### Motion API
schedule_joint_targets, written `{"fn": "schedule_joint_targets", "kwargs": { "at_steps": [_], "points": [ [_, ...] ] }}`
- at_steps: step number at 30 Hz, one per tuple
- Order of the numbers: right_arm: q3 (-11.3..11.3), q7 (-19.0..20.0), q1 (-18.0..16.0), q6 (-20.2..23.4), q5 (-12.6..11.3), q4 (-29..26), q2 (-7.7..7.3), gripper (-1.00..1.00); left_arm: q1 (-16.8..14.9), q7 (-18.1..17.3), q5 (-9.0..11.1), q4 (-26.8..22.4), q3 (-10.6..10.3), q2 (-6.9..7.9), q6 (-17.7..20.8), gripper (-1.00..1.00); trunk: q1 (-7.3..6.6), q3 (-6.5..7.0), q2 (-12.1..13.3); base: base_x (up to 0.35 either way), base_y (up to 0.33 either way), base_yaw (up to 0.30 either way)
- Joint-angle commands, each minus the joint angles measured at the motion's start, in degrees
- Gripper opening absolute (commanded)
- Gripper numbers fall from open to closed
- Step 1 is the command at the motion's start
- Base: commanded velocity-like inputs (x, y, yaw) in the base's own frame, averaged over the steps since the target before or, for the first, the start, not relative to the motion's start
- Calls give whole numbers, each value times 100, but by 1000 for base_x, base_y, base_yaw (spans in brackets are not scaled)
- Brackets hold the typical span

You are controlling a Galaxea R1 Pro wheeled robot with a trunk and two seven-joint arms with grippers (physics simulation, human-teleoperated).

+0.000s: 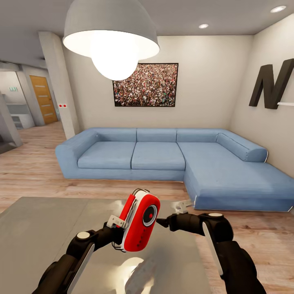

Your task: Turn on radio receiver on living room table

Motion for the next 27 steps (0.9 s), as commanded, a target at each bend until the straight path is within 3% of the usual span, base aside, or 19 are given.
{"fn": "schedule_joint_targets", "kwargs": {
  "at_steps": [1,16,17,27],
  "points": [
    [5,0,0,-1,3,3,14,100,-1,0,34,-4,0,-2,3,-100,0,0,0,0,0,0],
    [104,0,0,-16,3,24,92,100,-1,0,34,18,0,0,-3,-100,0,0,0,0,0,0],
    [104,0,0,-17,3,24,92,-100,-1,0,34,19,0,0,-3,-100,0,0,0,0,0,0],
    [104,0,0,-19,3,24,92,-100,-1,0,34,37,-8,0,-3,-100,0,0,0,0,0,0]
  ]
}}
